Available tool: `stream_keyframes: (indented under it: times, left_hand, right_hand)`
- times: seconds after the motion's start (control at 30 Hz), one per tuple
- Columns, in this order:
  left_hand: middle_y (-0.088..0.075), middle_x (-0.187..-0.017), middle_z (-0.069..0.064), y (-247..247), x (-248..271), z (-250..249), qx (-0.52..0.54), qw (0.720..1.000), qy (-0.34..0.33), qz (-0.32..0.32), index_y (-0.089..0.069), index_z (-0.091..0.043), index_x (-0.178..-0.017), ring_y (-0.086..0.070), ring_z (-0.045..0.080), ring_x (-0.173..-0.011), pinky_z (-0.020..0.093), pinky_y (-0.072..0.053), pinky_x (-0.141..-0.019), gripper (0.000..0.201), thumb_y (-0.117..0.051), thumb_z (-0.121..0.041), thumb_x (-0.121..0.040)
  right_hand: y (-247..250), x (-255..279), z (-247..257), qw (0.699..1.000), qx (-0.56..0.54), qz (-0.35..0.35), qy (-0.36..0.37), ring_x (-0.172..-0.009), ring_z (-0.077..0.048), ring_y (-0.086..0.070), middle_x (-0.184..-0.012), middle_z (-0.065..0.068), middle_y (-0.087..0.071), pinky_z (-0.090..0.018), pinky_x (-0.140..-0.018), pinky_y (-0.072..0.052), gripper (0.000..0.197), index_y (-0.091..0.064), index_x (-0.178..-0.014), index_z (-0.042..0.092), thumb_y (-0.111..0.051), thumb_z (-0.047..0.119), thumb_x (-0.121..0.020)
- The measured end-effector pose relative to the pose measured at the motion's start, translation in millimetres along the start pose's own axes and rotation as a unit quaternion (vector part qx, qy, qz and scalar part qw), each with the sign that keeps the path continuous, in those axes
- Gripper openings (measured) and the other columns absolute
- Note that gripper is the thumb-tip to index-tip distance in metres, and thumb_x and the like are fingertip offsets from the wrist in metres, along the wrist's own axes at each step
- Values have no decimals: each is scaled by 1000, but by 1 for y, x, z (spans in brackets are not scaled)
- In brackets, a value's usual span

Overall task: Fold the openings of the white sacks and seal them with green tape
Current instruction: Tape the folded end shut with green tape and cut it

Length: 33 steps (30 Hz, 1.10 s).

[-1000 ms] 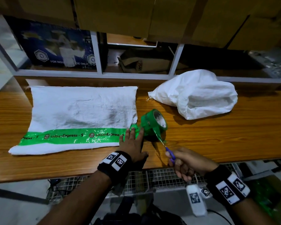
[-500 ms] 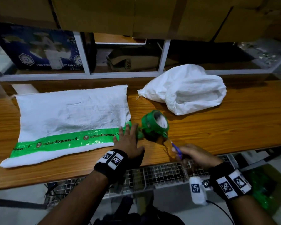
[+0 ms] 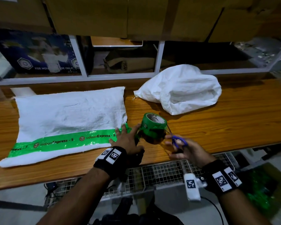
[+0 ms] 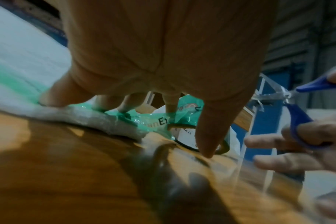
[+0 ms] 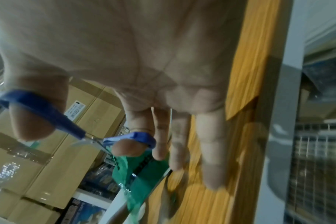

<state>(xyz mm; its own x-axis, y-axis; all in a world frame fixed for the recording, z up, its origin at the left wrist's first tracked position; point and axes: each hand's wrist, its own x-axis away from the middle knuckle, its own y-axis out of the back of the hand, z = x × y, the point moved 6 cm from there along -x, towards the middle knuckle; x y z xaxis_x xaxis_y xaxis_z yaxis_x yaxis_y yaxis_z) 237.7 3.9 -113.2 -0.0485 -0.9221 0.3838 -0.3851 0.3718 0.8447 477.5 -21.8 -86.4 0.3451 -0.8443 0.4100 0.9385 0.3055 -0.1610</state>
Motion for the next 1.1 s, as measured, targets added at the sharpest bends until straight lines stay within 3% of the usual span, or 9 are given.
stream_keyframes:
  times: [0.1, 0.23, 0.33, 0.47, 0.57, 0.67, 0.87, 1.0, 1.1]
  left_hand:
    - [6, -166, 10, 3, 1, 1, 21, 1000, -10, 3, -7, -64, -144, 4, 45, -149, 78, -17, -107, 95, -74, -57, -77]
    - [-5, -165, 9, 4, 1, 6, 26, 1000, -6, 0, -23, -57, -140, -3, 45, -149, 77, -21, -106, 85, -76, -58, -73]
    - [-34, -149, 15, 9, 1, 9, 82, 996, -16, -13, -40, -54, -110, -26, 48, -140, 71, -33, -103, 53, -61, -72, -65]
    - [-62, -113, 6, 22, 2, 17, 182, 982, -32, -49, -55, -35, -94, -56, 32, -110, 36, -44, -91, 30, -69, -57, -78]
    - [-63, -78, -9, 29, 5, 25, 251, 966, -33, -54, -62, -31, -75, -61, 17, -84, 29, -44, -75, 40, -70, -66, -59]
    - [-59, -67, -2, 26, 5, 35, 289, 956, -36, -41, -61, -31, -66, -58, 17, -71, 33, -44, -74, 39, -74, -65, -52]
    - [-71, -100, 3, 40, 28, 26, 167, 979, -47, -103, -62, -32, -114, -66, 22, -99, 23, -46, -78, 46, -82, -45, -75]
    - [-66, -88, 2, 57, 46, 7, 124, 967, -93, -201, -52, -28, -131, -66, 28, -93, 25, -38, -69, 57, -76, -40, -81]
    - [-62, -129, 4, 62, 39, -9, 125, 960, -143, -206, -48, -22, -139, -58, 25, -117, 29, -43, -89, 71, -80, -41, -79]
  right_hand:
    - [-8, 4, 3, 998, -54, 34, 24, -138, -31, -45, -128, -27, -56, -62, -107, -40, 90, -66, -122, 8, -87, 59, -51]
    - [-13, 9, 0, 994, -70, 69, 46, -139, -17, -45, -145, -9, -55, -64, -106, -40, 51, -71, -72, 10, -82, 58, -60]
    - [-7, 7, -7, 990, -118, 66, 50, -142, -19, -41, -148, -6, -52, -66, -106, -38, 63, -69, -87, 0, -85, 53, -57]
    - [-13, 7, -12, 987, -132, 73, 47, -139, -16, -46, -144, -3, -56, -65, -106, -39, 59, -77, -93, 8, -88, 50, -53]
    - [-16, 1, -13, 985, -145, 65, 64, -141, -20, -44, -149, -7, -51, -67, -103, -41, 87, -55, -106, -16, -85, 50, -58]
    - [-27, -3, -11, 985, -155, 39, 68, -141, -21, -43, -149, -6, -51, -67, -103, -40, 104, -49, -131, -9, -84, 53, -56]
    - [-36, -7, -7, 986, -144, 19, 87, -135, -22, -51, -143, -6, -57, -69, -101, -41, 79, -66, -97, -3, -90, 55, -50]
    - [-37, -12, -7, 988, -120, 18, 100, -135, -19, -51, -145, -9, -55, -59, -101, -46, 125, -33, -127, -28, -88, 56, -52]
    - [-39, -11, -3, 985, -111, 13, 130, -136, -20, -50, -143, -8, -57, -54, -99, -48, 107, -51, -122, -15, -91, 54, -50]
